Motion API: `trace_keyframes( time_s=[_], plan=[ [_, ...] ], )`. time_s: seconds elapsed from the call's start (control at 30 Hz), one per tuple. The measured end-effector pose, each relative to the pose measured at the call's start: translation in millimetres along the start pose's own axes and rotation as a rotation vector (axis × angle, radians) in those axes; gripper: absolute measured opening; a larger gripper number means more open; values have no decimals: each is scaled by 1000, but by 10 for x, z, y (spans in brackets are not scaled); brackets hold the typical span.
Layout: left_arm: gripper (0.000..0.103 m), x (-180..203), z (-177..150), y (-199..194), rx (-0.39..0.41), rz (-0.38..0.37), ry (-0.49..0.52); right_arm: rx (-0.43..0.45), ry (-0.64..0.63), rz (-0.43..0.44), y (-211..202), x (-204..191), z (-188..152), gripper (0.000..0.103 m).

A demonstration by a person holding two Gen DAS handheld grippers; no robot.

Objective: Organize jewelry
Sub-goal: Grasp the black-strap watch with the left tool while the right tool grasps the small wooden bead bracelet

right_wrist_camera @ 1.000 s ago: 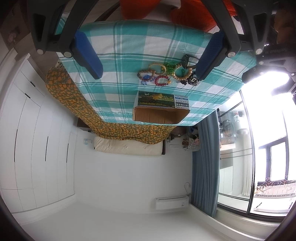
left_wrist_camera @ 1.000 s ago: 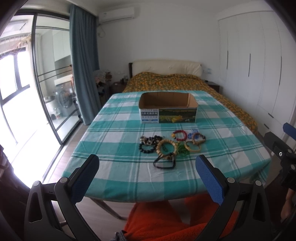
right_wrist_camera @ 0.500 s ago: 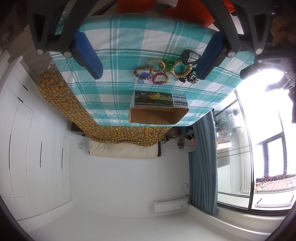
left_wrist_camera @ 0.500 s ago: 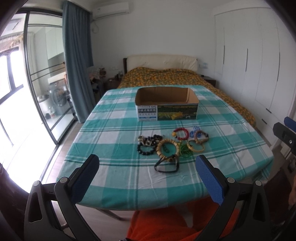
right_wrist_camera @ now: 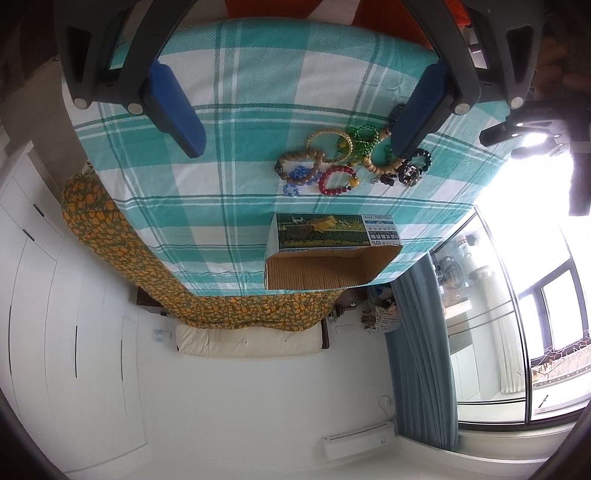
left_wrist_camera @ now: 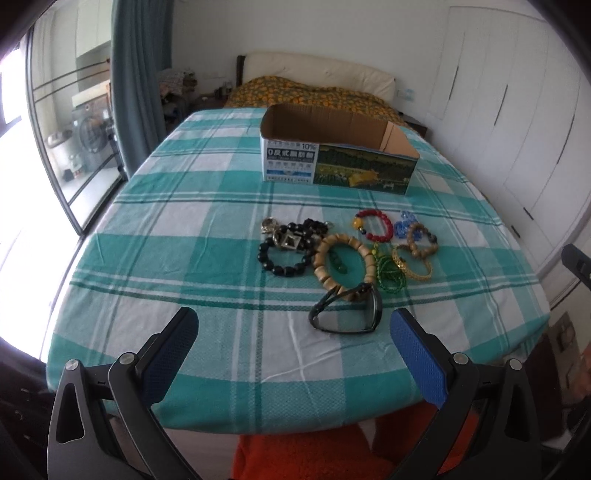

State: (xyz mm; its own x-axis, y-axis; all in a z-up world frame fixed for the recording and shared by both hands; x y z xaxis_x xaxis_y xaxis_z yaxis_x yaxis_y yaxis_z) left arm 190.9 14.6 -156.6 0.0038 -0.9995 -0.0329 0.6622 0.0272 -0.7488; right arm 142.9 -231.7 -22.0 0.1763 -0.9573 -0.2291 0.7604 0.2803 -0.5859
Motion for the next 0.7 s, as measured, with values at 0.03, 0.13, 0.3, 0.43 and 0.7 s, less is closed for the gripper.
trace_keyframes(
  time_s=[0.03,0.13,0.3,0.43,0.7],
  plan=[
    [102,12,-6,83,-14,-11,2,-16,14,1,69,44,-14,102],
    [102,54,-22,344,-51,-13,28,-53,34,8,274,167,-38,101],
    [87,125,-105,695,-125,-13,73,-115,15,14,648,369,-5,93],
    [79,171,-197,846,-171,-16,92,-189,-19,40,1127,541,26,86],
    [54,279,-215,931,-180,-11,131,-391,-60,99,2074,704,-128,48]
  ],
)
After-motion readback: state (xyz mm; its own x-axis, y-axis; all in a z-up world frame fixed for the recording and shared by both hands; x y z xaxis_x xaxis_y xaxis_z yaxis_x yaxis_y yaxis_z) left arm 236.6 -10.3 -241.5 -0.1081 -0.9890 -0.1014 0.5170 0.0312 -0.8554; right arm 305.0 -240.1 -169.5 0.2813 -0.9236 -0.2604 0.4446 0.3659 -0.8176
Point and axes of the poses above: each gripper's, at about its wrist camera, not at the fingertips, and y roughly the way its jaws point, x to its right, z to its top, the point moved 7 cm from there along y, roughly the way its jaws point, and after that the axes turned 11 degrees about z, right-handed, at the moved point
